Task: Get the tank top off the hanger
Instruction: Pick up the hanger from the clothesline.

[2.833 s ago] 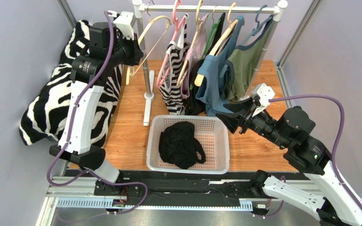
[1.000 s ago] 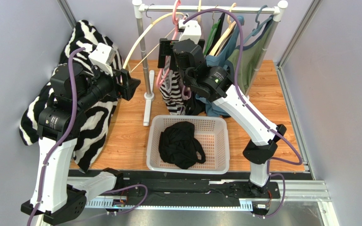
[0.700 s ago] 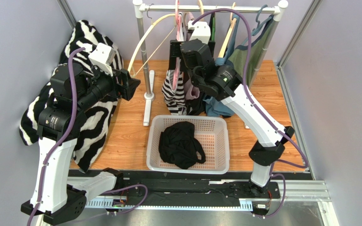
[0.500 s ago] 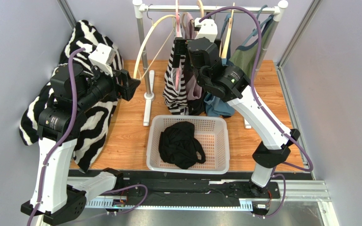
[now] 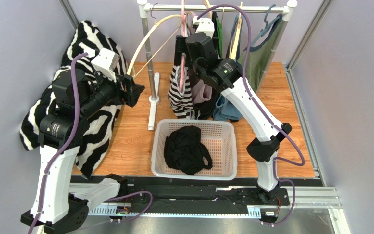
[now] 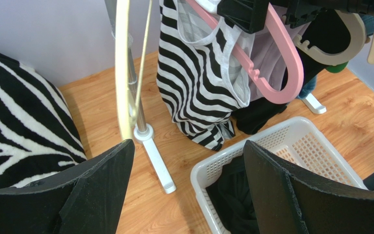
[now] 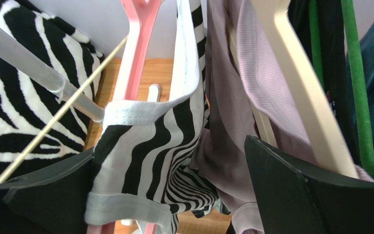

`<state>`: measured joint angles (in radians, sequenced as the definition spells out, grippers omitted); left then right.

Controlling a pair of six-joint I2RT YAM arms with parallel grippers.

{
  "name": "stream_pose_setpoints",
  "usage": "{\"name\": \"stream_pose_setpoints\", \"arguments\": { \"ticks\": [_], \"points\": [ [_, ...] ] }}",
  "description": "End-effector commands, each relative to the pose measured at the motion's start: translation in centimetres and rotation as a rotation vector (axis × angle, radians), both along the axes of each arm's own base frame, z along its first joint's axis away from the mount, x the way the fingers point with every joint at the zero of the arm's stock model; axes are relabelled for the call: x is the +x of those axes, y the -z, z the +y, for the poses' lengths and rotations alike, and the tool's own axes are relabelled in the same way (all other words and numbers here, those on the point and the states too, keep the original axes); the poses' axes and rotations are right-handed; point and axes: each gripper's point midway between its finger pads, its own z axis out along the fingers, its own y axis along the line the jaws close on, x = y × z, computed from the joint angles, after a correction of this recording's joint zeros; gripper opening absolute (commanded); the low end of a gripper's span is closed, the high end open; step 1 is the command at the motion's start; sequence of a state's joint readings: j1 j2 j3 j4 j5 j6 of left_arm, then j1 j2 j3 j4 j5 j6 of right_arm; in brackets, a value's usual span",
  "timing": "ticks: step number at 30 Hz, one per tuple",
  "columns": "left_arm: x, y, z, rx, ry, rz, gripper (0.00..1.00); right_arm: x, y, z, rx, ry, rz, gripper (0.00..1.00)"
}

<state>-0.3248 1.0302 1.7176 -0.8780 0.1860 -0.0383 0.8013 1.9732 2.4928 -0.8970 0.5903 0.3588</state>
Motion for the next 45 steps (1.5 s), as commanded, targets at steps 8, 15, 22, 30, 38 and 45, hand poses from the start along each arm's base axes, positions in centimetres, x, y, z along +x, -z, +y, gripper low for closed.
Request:
{"name": "stream_pose_setpoints", "arguments": {
  "ticks": [8,15,22,30,38,45],
  "points": [
    [0.1,0.0,0.2,-0.006,-0.006,-0.018,0.91,-1.2,-2.3,-0.8,-0.026,-0.043,-0.049,0.22],
    [0.2,-0.6,0.2,-0.009,-0.003,-0.029,0.91,-1.2,-2.0,-2.2,-0.054,-0.060,-0.029,0.20],
    [0.5,-0.2,0.1,-0.010,-0.004,-0.016,0.91,-0.9,-1.5,-0.9,-0.052,-0.153,-0.018,0.39],
    [0.5,-0.3,0.3,-0.008,-0.015,-0.020,0.91,-2.6,0.5,-2.1,-0.025,-0.124,0.089,0.72],
    [0.1,-0.3,0.4,-0.011,-0.013,-0.024,0.91,-4.9,1.2,-3.3,0.010,-0.122,0.147,0.97],
    [-0.3,-0.4,0.2,-0.020,0.000,-0.025,0.91,-5.7,1.1,-4.0,-0.002,-0.124,0.168,1.00]
  ]
}}
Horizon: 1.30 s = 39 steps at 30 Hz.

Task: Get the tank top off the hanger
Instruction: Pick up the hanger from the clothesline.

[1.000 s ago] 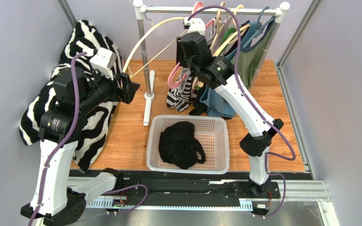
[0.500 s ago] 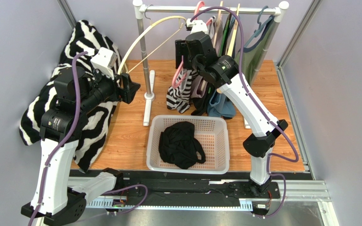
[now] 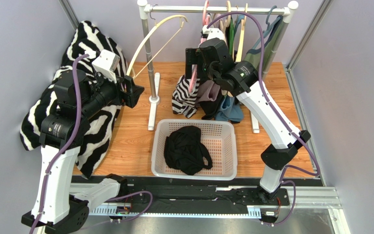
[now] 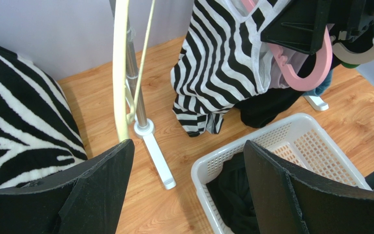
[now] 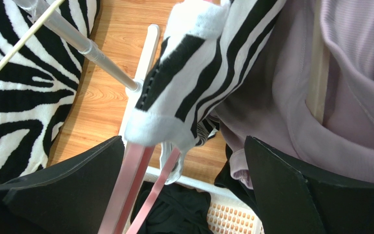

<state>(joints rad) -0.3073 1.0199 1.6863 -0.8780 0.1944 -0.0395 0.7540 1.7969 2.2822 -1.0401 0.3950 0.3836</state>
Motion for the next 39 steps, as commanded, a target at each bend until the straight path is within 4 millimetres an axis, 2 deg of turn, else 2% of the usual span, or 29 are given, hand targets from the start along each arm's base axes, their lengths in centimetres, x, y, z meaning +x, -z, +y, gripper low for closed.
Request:
{"name": "stream_pose_setpoints", "arguments": {
  "ticks": [1,6,8,9,10,13,18,21,24,25,26,30,34,35,36,37,38,39],
  "points": [
    [-0.3,-1.4,0.0,-0.024,0.008,-0.046,0.91,-1.5,-2.2,-1.2,0.040,0.000,-0.014,1.00],
    [-0.3,-1.2,-0.1,-0.024,0.007,-0.042,0.91,-1.8,-3.2,-2.1,0.016,0.006,-0.047,1.00],
    [-0.4,-1.1,-0.1,-0.023,0.009,-0.041,0.91,-1.8,-3.5,-2.6,-0.009,0.007,-0.062,0.95],
    [-0.4,-1.1,-0.1,-0.022,0.012,-0.040,0.91,-1.8,-3.8,-3.1,-0.017,0.022,-0.075,0.91],
    [-0.4,-1.1,0.0,-0.023,0.007,-0.039,0.91,-1.8,-3.8,-3.3,-0.035,0.020,-0.081,0.76],
    [-0.4,-0.9,-0.1,-0.025,0.013,-0.035,0.91,-1.7,-4.0,-4.1,-0.046,0.056,-0.090,0.53],
    [-0.4,-0.6,-0.2,-0.026,0.014,-0.028,0.91,-1.8,-4.0,-4.4,-0.056,0.059,-0.095,0.52],
    [-0.4,-0.5,-0.2,-0.027,0.017,-0.024,0.91,-1.9,-4.3,-4.6,-0.067,0.056,-0.102,0.44],
    [-0.4,-0.5,-0.2,-0.027,0.015,-0.024,0.91,-1.8,-4.5,-4.8,-0.085,0.052,-0.113,0.19],
    [-0.4,-0.5,-0.3,-0.028,0.016,-0.023,0.91,-1.8,-4.5,-4.8,-0.092,0.050,-0.118,0.07],
    [-0.4,-0.6,-0.3,-0.031,0.017,-0.023,0.91,-1.7,-4.5,-4.8,-0.098,0.046,-0.119,0.01],
    [-0.4,-0.6,-0.3,-0.031,0.019,-0.025,0.91,-1.7,-3.9,-4.4,-0.123,0.012,-0.123,0.00],
    [-0.4,-0.6,-0.3,-0.033,0.019,-0.022,0.91,-1.2,-4.5,-4.3,-0.142,-0.009,-0.183,0.00],
    [-0.5,-0.7,-0.3,-0.033,0.019,-0.026,0.91,-1.2,-4.8,-4.2,-0.141,-0.018,-0.202,0.00],
    [-0.5,-0.6,-0.3,-0.032,0.020,-0.023,0.91,-1.2,-6.5,-4.2,-0.104,-0.015,-0.264,0.00],
    [-0.5,-0.6,-0.3,-0.032,0.017,-0.026,0.91,-1.0,-6.0,-4.1,-0.133,-0.025,-0.278,0.00],
    [-0.5,-0.6,-0.3,-0.032,0.017,-0.026,0.91,-1.1,-6.5,-4.1,-0.124,-0.027,-0.304,0.00],
    [-0.4,-0.6,-0.2,-0.032,0.014,-0.024,0.91,-1.2,-8.3,-4.2,-0.086,-0.016,-0.362,0.00]
  ]
}}
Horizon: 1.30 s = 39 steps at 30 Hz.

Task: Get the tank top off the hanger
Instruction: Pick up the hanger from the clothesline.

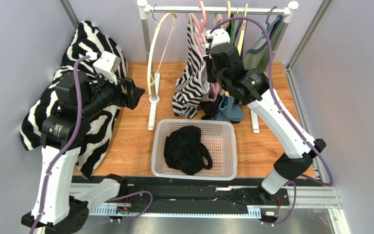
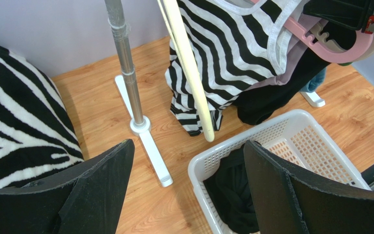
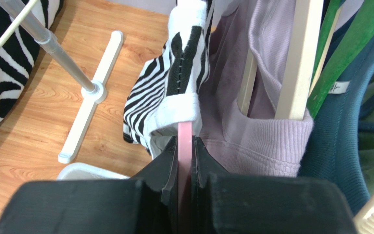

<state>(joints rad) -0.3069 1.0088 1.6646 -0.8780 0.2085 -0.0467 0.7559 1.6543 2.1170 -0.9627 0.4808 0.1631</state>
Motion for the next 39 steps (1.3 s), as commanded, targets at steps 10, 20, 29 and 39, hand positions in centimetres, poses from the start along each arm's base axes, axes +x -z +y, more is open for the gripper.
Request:
{"name": "stream_pose_setpoints", "arguments": {
  "ticks": [10,20,29,39],
  "points": [
    [-0.2,-1.1,0.2,-0.023,-0.005,-0.041,0.91,-0.9,-10.6,0.3,0.189,-0.068,-0.364,0.00],
    [-0.2,-1.3,0.1,-0.029,0.000,-0.041,0.91,-4.4,-4.2,0.9,0.187,-0.163,-0.205,0.00],
    [-0.3,-1.4,0.2,-0.035,-0.004,-0.043,0.91,-11.4,-5.1,-0.1,0.151,-0.362,-0.230,0.00],
    [-0.3,-1.3,0.3,-0.036,-0.006,-0.039,0.91,-19.5,-14.4,-5.7,0.338,-0.526,-0.421,0.00]
  ]
}}
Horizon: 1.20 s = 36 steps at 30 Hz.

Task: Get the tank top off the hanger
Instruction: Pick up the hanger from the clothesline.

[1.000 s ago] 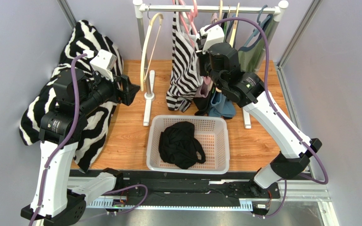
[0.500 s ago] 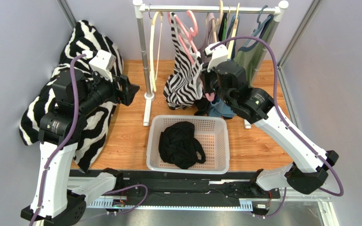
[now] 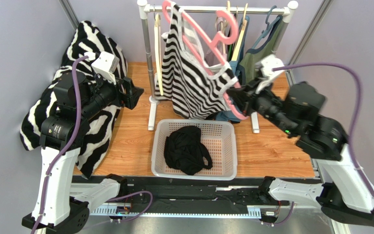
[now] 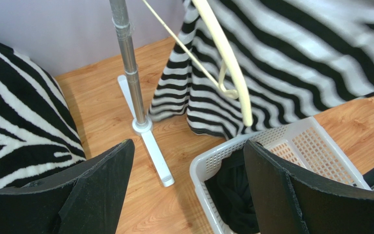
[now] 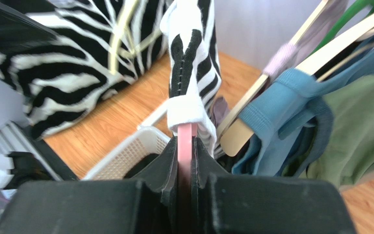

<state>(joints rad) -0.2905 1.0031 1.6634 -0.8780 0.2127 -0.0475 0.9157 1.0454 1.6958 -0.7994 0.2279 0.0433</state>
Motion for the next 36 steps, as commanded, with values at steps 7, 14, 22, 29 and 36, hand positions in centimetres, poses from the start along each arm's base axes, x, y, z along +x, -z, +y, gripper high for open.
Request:
{"name": "stream_pose_setpoints", "arguments": {
  "ticks": [7,14,22,29,36],
  "points": [
    [-0.1,-1.2,-0.1,-0.035,0.006,-0.033,0.91,-7.1,-11.4,-5.3,0.225,-0.149,-0.283,0.00],
    [-0.1,-0.9,-0.2,-0.033,0.011,-0.026,0.91,-9.1,-12.8,-6.9,0.246,-0.187,-0.335,0.00],
    [-0.2,-1.1,-0.1,-0.034,0.014,-0.026,0.91,-8.6,-9.4,-6.0,0.114,-0.212,-0.259,0.00],
    [-1.1,-1.9,-0.5,-0.023,0.060,-0.048,0.91,-9.0,-5.6,-3.9,-0.007,-0.316,-0.170,0.00],
    [-2.6,-3.6,-0.7,0.026,0.127,-0.110,0.91,-9.5,-1.0,-3.8,-0.082,-0.358,-0.146,0.00]
  ]
}}
